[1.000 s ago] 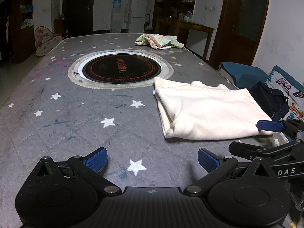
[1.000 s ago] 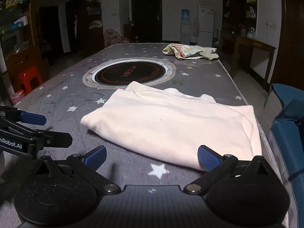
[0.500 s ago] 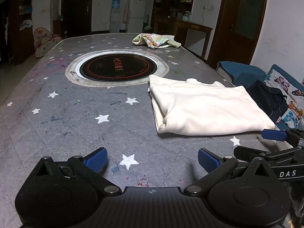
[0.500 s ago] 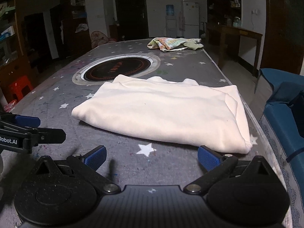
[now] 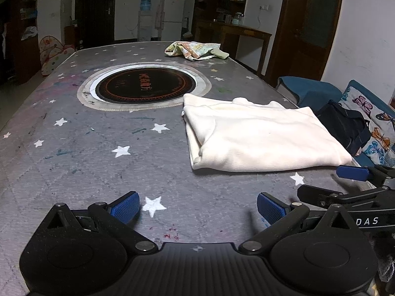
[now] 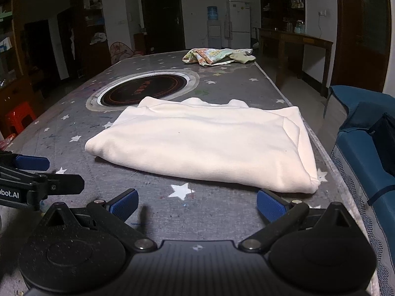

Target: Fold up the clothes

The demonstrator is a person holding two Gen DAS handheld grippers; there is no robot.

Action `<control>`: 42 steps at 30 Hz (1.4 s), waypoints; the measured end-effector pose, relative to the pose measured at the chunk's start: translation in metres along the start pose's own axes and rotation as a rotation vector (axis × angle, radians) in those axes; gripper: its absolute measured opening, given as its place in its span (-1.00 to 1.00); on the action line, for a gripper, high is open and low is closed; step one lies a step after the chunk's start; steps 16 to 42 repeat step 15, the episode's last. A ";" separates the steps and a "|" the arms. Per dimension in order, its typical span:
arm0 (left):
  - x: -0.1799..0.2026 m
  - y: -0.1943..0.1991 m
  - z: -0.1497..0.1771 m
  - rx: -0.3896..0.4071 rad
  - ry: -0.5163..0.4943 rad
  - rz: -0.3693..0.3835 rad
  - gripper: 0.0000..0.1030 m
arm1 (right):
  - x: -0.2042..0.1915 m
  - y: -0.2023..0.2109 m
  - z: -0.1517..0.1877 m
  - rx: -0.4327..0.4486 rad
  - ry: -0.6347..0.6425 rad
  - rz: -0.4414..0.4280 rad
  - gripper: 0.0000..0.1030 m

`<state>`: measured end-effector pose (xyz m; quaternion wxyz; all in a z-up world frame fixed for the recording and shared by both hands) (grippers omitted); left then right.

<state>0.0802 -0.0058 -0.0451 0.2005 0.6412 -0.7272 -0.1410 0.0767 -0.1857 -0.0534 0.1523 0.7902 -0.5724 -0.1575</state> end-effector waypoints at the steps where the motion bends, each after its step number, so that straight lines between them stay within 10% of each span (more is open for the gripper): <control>1: 0.001 0.000 0.000 0.000 0.000 0.003 1.00 | 0.000 0.000 0.000 0.000 0.000 0.000 1.00; 42: 0.018 0.000 -0.003 0.009 -0.004 0.033 1.00 | 0.001 0.004 0.001 0.002 -0.008 0.003 1.00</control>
Point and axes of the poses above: each gripper's, at about its wrist camera, not at the fingertips, and y roughly against the way its jaws point, x to its right, z to its underside, the point moved 10 cm from there along -y, roughly the way its jaws point, and after that the axes turned 15 degrees about x, right-handed, at the moved point
